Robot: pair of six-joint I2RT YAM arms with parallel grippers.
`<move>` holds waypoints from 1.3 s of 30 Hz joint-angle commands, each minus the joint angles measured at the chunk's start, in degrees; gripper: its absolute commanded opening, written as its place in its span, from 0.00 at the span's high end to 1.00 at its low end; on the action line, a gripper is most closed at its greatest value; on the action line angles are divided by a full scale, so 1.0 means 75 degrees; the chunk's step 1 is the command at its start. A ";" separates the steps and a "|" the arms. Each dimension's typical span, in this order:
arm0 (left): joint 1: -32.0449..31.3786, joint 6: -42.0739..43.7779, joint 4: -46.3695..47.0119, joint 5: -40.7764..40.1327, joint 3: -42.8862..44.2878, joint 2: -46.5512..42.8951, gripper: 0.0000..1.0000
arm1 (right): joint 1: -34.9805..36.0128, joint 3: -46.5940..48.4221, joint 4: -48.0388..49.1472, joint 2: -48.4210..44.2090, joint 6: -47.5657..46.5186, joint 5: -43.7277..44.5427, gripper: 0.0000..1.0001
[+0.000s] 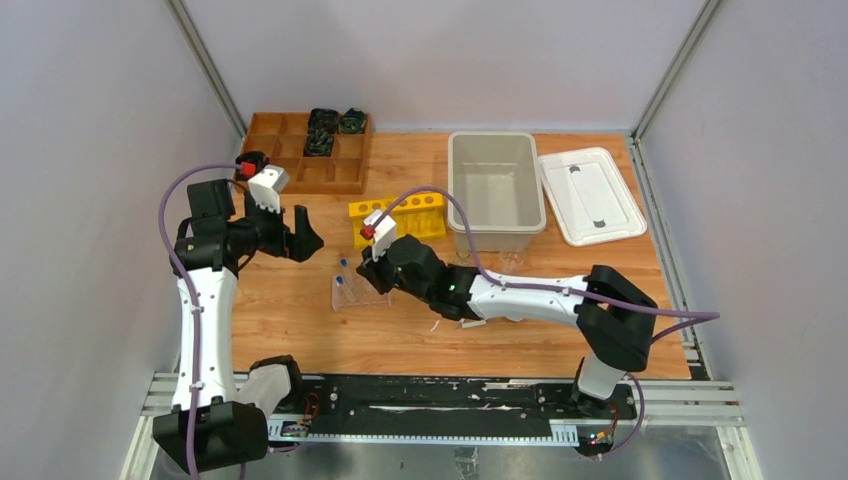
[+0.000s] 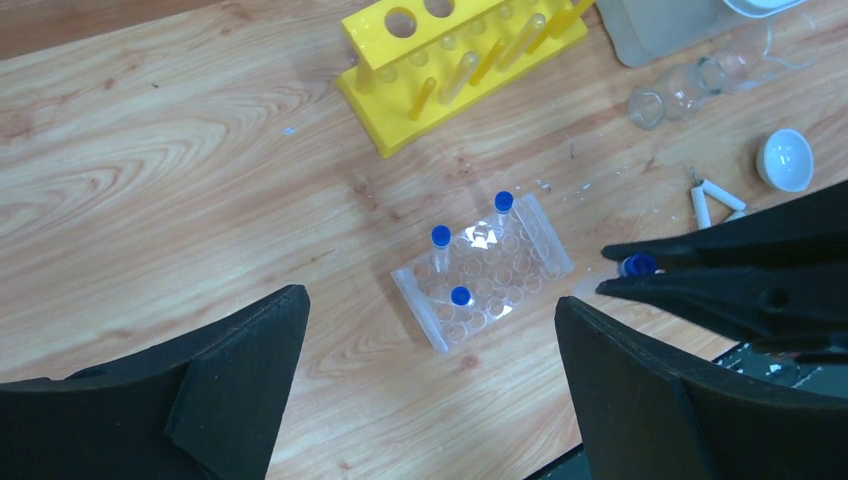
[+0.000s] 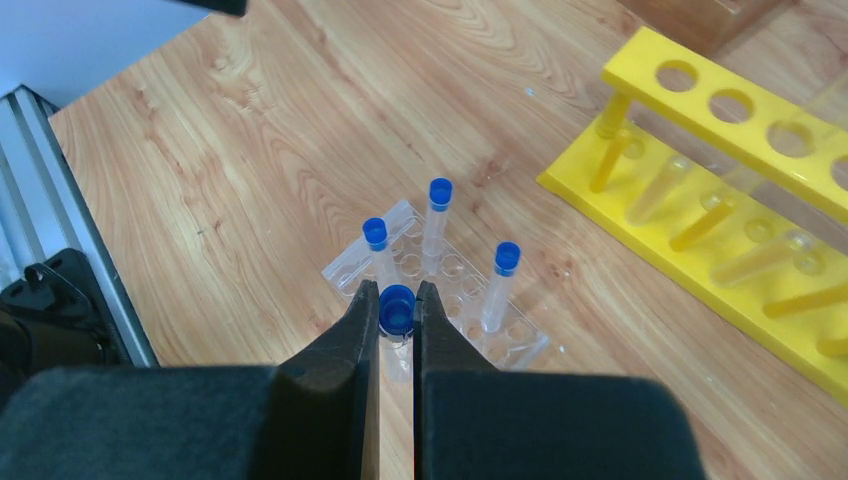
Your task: Organize the chemistry lab equipment
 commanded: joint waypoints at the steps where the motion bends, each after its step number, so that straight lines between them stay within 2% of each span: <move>1: -0.0011 -0.0015 0.0104 -0.0279 0.0108 -0.0106 0.00 | 0.0226 -0.0169 0.1469 0.0493 -0.0789 0.0230 1.00; 5: -0.0010 0.0030 0.0104 -0.0317 0.0078 -0.0130 0.00 | 0.0285 -0.0325 0.2101 0.0845 -0.0826 0.0273 1.00; 24: -0.0014 0.0134 0.0104 -0.0347 0.0032 -0.0135 0.00 | 0.0332 -0.0261 0.2387 0.1797 -0.0857 0.0653 1.00; 39: -0.0011 0.0233 0.0101 -0.0402 0.0053 -0.0172 0.00 | 0.0402 -0.0600 0.2849 0.2099 -0.0851 0.0941 1.00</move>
